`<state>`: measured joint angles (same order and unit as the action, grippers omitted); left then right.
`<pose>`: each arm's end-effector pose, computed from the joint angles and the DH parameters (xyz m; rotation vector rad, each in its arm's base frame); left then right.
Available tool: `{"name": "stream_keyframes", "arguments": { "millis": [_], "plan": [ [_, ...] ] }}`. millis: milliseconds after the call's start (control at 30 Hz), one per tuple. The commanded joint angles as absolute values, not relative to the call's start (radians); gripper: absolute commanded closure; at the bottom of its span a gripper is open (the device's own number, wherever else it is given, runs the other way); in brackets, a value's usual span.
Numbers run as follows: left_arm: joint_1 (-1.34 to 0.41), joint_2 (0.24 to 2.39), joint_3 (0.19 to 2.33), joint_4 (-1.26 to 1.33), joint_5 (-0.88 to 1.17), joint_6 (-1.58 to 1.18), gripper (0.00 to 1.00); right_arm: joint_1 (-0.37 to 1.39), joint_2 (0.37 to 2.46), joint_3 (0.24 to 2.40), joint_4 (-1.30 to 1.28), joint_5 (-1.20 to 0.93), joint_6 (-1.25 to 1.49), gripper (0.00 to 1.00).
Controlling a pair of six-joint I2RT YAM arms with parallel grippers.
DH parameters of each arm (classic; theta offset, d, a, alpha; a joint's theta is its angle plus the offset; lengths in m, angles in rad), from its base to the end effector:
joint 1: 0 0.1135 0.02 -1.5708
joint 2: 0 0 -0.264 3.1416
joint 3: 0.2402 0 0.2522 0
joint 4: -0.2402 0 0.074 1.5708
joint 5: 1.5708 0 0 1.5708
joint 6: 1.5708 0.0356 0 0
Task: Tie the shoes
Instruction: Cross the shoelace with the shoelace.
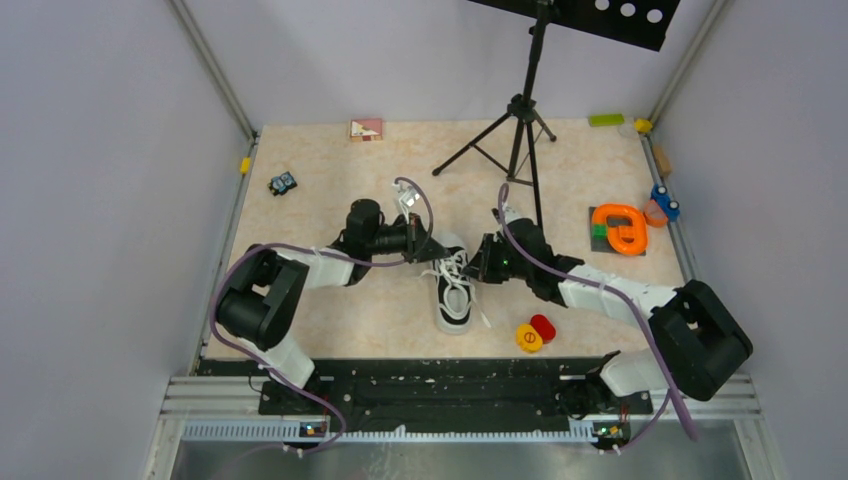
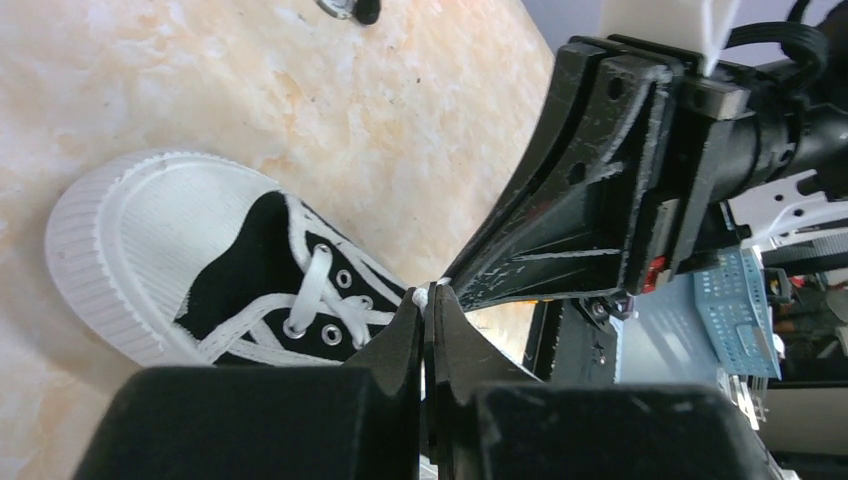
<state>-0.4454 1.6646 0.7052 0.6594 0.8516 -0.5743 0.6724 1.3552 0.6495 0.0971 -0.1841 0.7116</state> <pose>0.2841 -0.1653 0.1814 0.5216 1.9742 -1.4635 0.2137 0.1785 0.1959 -0.0669 2.3417 0.9457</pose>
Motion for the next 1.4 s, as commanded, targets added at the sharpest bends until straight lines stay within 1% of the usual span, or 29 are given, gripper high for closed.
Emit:
{"name": "stream_keyframes", "arguments": {
  "millis": [0,167,200,300,333,400,600,700,900,967,1067,1233,1367],
  "plan": [
    [-0.445,1.665,0.703,0.78,0.93,-0.627,1.0,0.683,1.334,0.643,0.124,-0.173,0.724,1.0],
    [-0.448,1.689,0.706,0.899,0.943,-0.695,1.0,0.683,1.341,0.625,0.12,-0.157,0.742,1.0],
    [-0.449,1.69,0.711,0.9,0.943,-0.696,1.0,0.682,1.347,0.625,0.12,-0.162,0.743,0.99],
    [-0.448,1.696,0.723,0.891,0.958,-0.69,1.0,0.683,1.357,0.637,0.116,-0.176,0.739,0.79],
    [-0.449,1.701,0.73,0.884,0.966,-0.687,1.0,0.683,1.352,0.645,0.111,-0.171,0.736,0.75],
    [-0.449,1.709,0.735,0.875,0.978,-0.68,1.0,0.684,1.333,0.659,0.097,-0.152,0.727,0.7],
    [-0.449,1.716,0.741,0.869,0.98,-0.675,1.0,0.685,1.309,0.71,0.1,-0.163,0.699,0.66],
    [-0.449,1.715,0.746,0.863,0.972,-0.675,1.0,0.702,1.337,0.737,0.12,-0.173,0.688,0.64],
    [-0.449,1.703,0.74,0.837,0.945,-0.663,1.0,0.736,1.41,0.781,0.17,-0.171,0.682,0.63],
    [-0.447,1.702,0.739,0.833,0.941,-0.661,1.0,0.747,1.427,0.797,0.179,-0.165,0.677,0.6],
    [-0.448,1.701,0.737,0.83,0.942,-0.66,1.0,0.765,1.452,0.826,0.171,-0.133,0.66,0.58],
    [-0.448,1.696,0.735,0.828,0.944,-0.66,1.0,0.794,1.472,0.841,0.166,-0.076,0.642,0.57],
    [-0.448,1.695,0.735,0.826,0.945,-0.66,1.0,0.825,1.464,0.848,0.131,0.027,0.622,0.57]
  ]
}}
